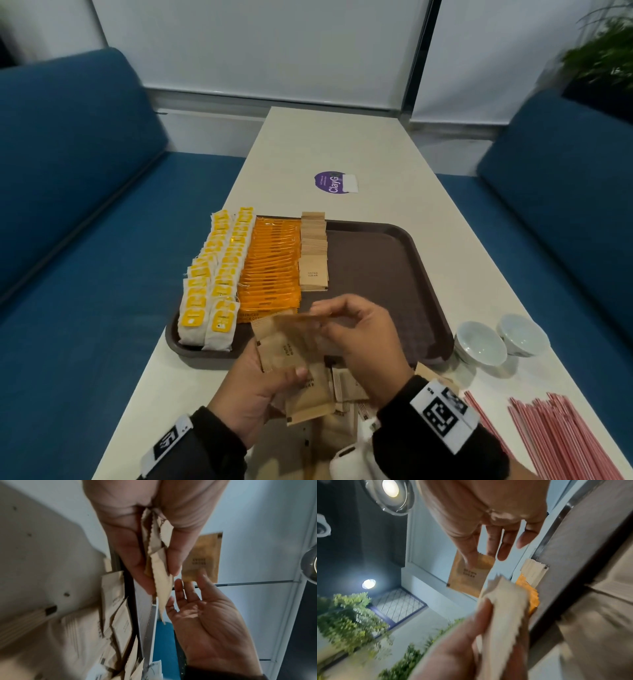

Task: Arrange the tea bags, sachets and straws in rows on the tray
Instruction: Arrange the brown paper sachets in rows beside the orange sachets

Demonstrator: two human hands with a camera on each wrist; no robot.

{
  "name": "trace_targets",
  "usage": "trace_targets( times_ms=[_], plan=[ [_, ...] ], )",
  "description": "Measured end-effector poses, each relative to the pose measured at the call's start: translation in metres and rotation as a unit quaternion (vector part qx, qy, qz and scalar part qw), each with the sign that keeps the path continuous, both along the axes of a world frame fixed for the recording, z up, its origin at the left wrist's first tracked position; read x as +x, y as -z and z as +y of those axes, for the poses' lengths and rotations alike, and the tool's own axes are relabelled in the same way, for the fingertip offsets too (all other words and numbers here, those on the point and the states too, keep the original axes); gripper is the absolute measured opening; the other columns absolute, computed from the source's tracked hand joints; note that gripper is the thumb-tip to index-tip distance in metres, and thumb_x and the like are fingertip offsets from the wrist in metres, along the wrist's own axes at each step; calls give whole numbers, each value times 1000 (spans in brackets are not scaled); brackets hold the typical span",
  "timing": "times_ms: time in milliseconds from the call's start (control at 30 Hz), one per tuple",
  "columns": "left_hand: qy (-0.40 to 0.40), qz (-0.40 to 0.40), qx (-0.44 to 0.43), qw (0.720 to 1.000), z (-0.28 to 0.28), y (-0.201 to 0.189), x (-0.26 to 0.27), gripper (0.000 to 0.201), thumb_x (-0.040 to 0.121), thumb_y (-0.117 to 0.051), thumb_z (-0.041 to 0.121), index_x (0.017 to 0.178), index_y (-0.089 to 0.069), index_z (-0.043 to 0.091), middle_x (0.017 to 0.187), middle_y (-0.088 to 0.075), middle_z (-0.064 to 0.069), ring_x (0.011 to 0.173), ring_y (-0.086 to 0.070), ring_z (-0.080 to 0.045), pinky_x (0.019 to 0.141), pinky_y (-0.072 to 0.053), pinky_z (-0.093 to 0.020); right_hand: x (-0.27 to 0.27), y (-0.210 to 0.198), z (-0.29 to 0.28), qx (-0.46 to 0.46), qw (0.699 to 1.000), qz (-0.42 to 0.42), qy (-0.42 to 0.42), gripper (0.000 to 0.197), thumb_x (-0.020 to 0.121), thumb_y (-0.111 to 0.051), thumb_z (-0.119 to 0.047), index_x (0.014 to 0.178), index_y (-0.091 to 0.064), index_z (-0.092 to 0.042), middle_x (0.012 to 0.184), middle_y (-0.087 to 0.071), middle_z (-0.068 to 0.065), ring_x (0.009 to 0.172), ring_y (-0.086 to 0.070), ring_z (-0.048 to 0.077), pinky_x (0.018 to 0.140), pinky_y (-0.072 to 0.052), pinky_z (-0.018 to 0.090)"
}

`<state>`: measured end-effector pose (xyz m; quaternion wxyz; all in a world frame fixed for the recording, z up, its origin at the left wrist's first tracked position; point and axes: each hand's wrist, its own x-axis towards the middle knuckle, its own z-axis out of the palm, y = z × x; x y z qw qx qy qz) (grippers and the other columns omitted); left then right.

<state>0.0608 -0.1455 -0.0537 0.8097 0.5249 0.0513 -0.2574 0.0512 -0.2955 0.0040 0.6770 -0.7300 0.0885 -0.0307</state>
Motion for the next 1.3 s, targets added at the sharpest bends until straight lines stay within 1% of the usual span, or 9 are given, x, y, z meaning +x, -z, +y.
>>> trace_targets(
  times_ms=[133, 233, 367, 467, 633, 833, 1000, 1100, 1300],
  plan=[
    [-6, 9, -1, 1000, 8, -2, 5, 63, 57, -67, -3, 114, -54, 19, 100, -72, -11, 92, -67, -30, 61, -55, -44, 30, -20, -22, 10, 999, 16, 31, 2, 95, -52, -18, 95, -52, -19, 99, -66, 2, 79, -65, 15, 50, -51, 24],
    [-12, 17, 9, 1000, 12, -1, 5, 62, 57, -69, 1, 113, -55, 23, 97, -73, -8, 92, -66, -30, 60, -53, -43, 65, -25, -43, -115, 993, 29, 2, 11, 94, -55, -13, 93, -48, -22, 97, -65, 4, 63, -63, 12, 42, -42, 17],
    [-15, 30, 7, 999, 15, 1, 2, 61, 57, -69, 1, 111, -55, 22, 95, -73, -9, 90, -66, -32, 61, -53, -44, 113, -14, -56, -319, 941, 93, -72, 20, 82, -69, -8, 92, -55, -19, 94, -59, 0, 69, -50, 7, 55, -38, 18],
    [-12, 37, 10, 999, 17, 2, 2, 62, 56, -70, 2, 113, -55, 23, 95, -73, -9, 95, -65, -34, 67, -53, -46, 131, -1, -50, -326, 919, 182, -128, 24, 84, -68, -11, 105, -57, -16, 96, -62, -1, 77, -59, 13, 57, -47, 22],
    [-28, 54, 12, 998, 22, 4, 3, 63, 56, -69, -1, 113, -56, 23, 98, -72, -12, 98, -63, -37, 79, -50, -54, 150, 12, -34, -368, 898, 203, -131, 39, 78, -74, -8, 112, -56, -11, 114, -63, 8, 103, -61, 24, 91, -52, 37],
    [-36, 50, 14, 998, 21, 5, 2, 63, 54, -69, -2, 111, -56, 22, 94, -73, -12, 97, -63, -37, 72, -51, -48, 163, 13, -26, -453, 855, 221, -126, 50, 76, -77, -17, 118, -52, -6, 116, -61, 10, 107, -59, 26, 93, -50, 37],
    [-37, 43, 6, 998, 16, 3, 1, 63, 54, -69, -3, 109, -56, 23, 94, -73, -10, 95, -64, -35, 69, -52, -45, 170, 22, -23, -418, 866, 242, -129, 52, 75, -79, -18, 117, -50, -5, 106, -67, 11, 93, -67, 25, 86, -55, 39],
    [-43, 32, -3, 999, 12, 2, 2, 63, 59, -74, -5, 115, -56, 18, 99, -72, -13, 98, -64, -35, 75, -51, -48, 173, 24, -24, -393, 876, 257, -110, 53, 74, -79, -22, 111, -44, -5, 89, -65, 8, 71, -65, 19, 61, -54, 30],
    [-22, 15, -10, 1000, 11, -6, 1, 48, 62, -66, 7, 107, -59, 21, 88, -74, -6, 72, -72, -21, 51, -54, -35, 134, -13, -29, -331, 917, 154, -159, 30, 84, -68, -37, 99, -59, -12, 78, -58, -3, 64, -54, 9, 53, -42, 20]
  ],
)
